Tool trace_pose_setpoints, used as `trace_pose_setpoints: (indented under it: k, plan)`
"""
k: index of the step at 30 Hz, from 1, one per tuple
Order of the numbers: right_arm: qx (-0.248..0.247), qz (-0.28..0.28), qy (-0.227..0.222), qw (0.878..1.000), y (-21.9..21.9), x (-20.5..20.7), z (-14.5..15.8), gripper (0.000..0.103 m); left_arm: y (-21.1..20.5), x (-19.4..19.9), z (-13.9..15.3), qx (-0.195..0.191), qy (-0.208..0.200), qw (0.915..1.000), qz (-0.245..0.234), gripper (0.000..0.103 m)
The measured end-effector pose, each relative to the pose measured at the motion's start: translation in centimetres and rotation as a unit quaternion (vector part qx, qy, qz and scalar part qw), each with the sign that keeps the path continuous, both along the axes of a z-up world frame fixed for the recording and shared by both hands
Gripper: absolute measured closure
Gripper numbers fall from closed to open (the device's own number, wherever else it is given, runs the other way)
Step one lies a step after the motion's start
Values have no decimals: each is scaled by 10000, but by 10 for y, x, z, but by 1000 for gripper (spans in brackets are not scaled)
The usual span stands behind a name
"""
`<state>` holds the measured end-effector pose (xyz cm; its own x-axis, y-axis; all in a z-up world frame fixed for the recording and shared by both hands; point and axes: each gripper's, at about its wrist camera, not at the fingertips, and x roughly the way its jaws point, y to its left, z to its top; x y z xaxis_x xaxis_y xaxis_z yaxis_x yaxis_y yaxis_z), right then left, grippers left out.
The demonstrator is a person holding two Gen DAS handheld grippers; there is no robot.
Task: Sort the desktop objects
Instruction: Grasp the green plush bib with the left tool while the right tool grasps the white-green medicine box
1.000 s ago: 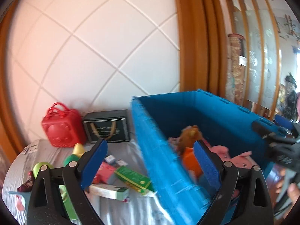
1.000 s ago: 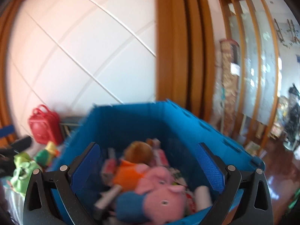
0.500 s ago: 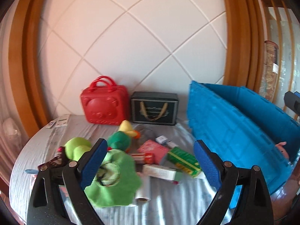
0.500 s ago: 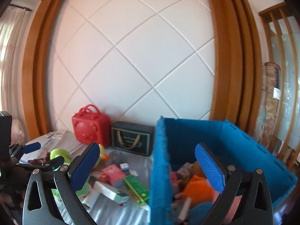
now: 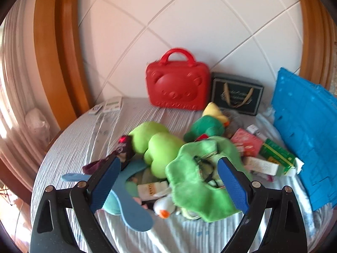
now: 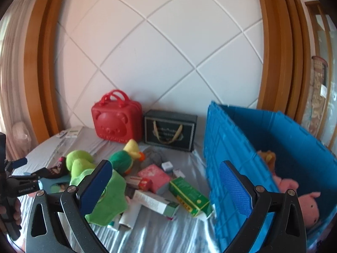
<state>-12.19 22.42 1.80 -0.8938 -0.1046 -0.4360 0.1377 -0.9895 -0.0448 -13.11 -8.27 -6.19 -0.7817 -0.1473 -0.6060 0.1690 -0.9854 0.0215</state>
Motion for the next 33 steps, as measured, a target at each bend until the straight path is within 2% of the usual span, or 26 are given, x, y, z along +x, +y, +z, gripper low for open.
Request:
trace_pose_setpoints:
  k: [6, 10, 25, 27, 28, 29, 30, 31, 32, 33]
  plan:
    - [269, -1, -678, 9973, 0, -31, -45, 0, -18, -25, -48, 175, -568, 9979, 267, 9]
    - [465, 111, -1098, 9928, 7, -51, -74, 0, -7, -41, -64, 251, -771, 9963, 292, 9]
    - [454, 537, -2214, 9726, 25, -128, -172, 0, 37, -116, -121, 74, -1731, 9847, 176, 9]
    - [445, 558, -2319, 9701, 27, -137, -181, 0, 37, -122, -126, 170, -1726, 9847, 154, 9]
    - [444, 571, -2371, 9688, 27, -141, -186, 0, 35, -123, -127, 303, -1702, 9849, 133, 12]
    - [448, 597, -2416, 9675, 26, -145, -191, 0, 33, -123, -128, 444, -1680, 9847, 110, 27]
    - [457, 626, -2436, 9668, 25, -148, -194, 0, 30, -122, -127, 672, -1641, 9841, 44, 48]
    - [476, 660, -2463, 9658, 24, -151, -198, 0, 29, -122, -127, 765, -1632, 9836, -15, 57]
    - [493, 689, -2502, 9645, 22, -155, -201, 0, 30, -121, -126, 811, -1621, 9834, -99, 75]
    - [506, 729, -2545, 9630, 20, -159, -206, 0, 32, -120, -123, 659, -1609, 9847, -108, 79]
